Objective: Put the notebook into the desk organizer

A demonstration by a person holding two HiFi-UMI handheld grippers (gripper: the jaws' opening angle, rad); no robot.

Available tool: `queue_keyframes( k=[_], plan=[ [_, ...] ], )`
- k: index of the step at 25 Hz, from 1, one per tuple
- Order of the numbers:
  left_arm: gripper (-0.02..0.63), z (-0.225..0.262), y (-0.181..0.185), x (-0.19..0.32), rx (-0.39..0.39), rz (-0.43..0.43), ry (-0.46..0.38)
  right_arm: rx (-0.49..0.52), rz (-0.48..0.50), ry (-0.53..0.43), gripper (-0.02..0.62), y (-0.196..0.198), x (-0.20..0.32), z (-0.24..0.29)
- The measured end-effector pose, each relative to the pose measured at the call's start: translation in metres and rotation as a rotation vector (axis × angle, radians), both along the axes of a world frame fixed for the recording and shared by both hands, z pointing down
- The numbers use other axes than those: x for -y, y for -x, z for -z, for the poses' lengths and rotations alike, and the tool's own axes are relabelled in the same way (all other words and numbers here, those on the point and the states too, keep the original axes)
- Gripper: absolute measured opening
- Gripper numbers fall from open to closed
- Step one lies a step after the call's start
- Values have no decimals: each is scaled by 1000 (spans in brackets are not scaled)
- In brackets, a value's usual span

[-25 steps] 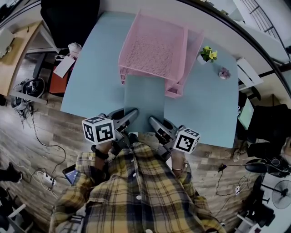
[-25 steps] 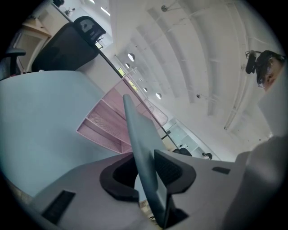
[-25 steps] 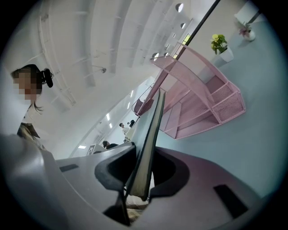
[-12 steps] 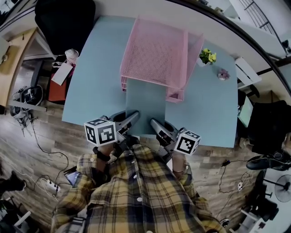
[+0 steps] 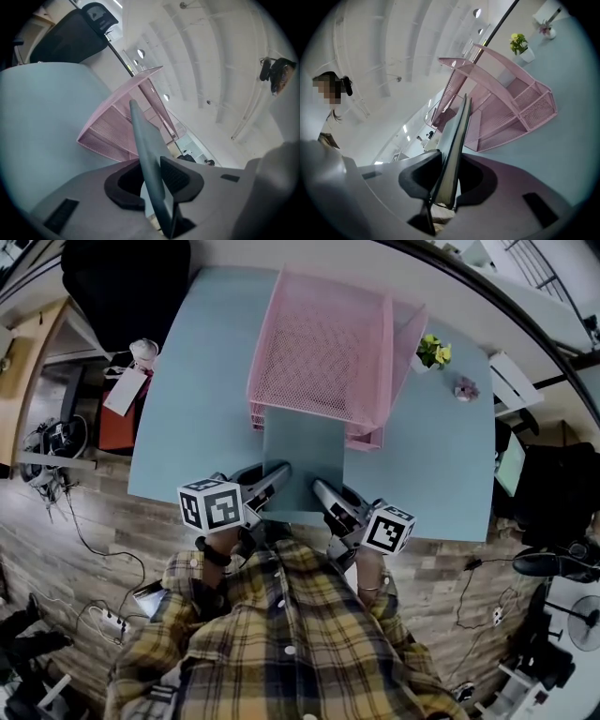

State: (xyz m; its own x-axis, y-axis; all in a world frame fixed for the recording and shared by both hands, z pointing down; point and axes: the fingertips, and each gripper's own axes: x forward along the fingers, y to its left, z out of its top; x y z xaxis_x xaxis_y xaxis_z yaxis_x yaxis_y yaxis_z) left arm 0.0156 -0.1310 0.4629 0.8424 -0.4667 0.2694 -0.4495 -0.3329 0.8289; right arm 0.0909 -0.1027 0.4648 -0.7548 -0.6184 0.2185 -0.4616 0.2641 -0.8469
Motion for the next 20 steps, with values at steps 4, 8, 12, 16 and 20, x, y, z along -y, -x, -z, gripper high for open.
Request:
queue_keyframes(
  k=[4, 8, 12, 16, 20],
  plan=[
    [100, -6, -1, 8, -18, 2, 12, -8, -4, 1, 100, -1, 7, -7],
    [95, -7, 1, 20, -34, 11, 18, -11, -9, 3, 100, 0, 19, -9],
    [92, -7, -1, 34, -44, 16, 20, -11, -18, 4, 100, -2, 33, -10],
    [83, -6, -1, 47, -57, 23, 23, -17, -20, -8, 100, -2, 46, -13],
    [80, -5, -3, 56, -74, 33, 34, -27, -21, -6, 114, -2, 53, -13]
  ],
)
